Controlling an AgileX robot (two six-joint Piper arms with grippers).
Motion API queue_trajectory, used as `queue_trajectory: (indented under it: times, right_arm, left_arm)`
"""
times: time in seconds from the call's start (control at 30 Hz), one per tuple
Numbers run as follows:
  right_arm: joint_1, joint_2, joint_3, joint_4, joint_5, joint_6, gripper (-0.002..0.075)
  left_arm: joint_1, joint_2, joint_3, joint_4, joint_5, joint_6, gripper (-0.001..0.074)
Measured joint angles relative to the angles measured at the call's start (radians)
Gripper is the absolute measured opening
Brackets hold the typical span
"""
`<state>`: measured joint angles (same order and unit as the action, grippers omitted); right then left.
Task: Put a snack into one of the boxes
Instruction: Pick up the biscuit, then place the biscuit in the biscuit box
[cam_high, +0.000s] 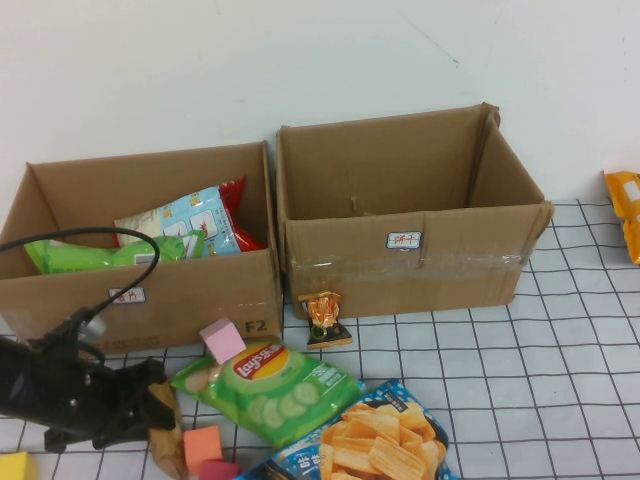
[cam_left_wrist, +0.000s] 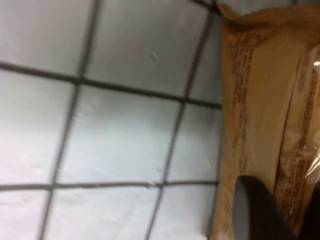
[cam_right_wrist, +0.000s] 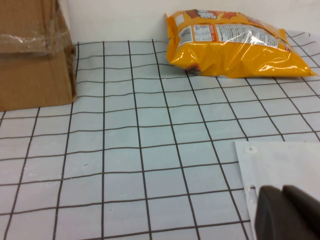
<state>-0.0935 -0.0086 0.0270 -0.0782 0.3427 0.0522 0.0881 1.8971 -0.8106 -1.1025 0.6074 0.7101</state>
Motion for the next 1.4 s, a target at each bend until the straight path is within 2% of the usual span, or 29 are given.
queue_trajectory:
  times: [0.27,0.6,0.73,0.87,1.0,1.13,1.27,1.4]
  right_arm:
    - [0.0,0.0,0.0,0.0,0.0,0.0,-0.0001]
    - [0.0,0.0,0.0,0.0,0.0,0.0,-0.0001]
    - [0.0,0.0,0.0,0.0,0.0,0.0,-0.0001]
    - [0.0,0.0,0.0,0.0,0.0,0.0,-0.0001]
    - [0.0,0.0,0.0,0.0,0.0,0.0,-0.0001]
    - [0.0,0.0,0.0,0.0,0.0,0.0,-0.0001]
    - [0.0,0.0,0.0,0.0,0.0,0.0,-0.0001]
    - [0.0,0.0,0.0,0.0,0.0,0.0,-0.0001]
  left_arm:
    - [0.0,-0.091,0.0,0.054,0.066,0.02,0.0134]
    - [0.0,-0.421,0.0,0.104,0.124,0.022,0.0133]
    - [0.0,-0.548,-0.002,0.032,0.144,0.058,0.0132]
    - [-0.009,-0.614,-0.046,-0.12,0.155,0.17,0.0132]
    - [-0.068,-0.613,-0.111,-0.295,0.145,0.317,0.0132]
    - [-0.17,-0.558,-0.194,-0.429,0.074,0.484,0.0132]
    - [-0.278,-0.466,-0.274,-0.509,-0.01,0.617,0.0132]
    - [-0.344,-0.341,-0.361,-0.567,-0.085,0.716,0.0132]
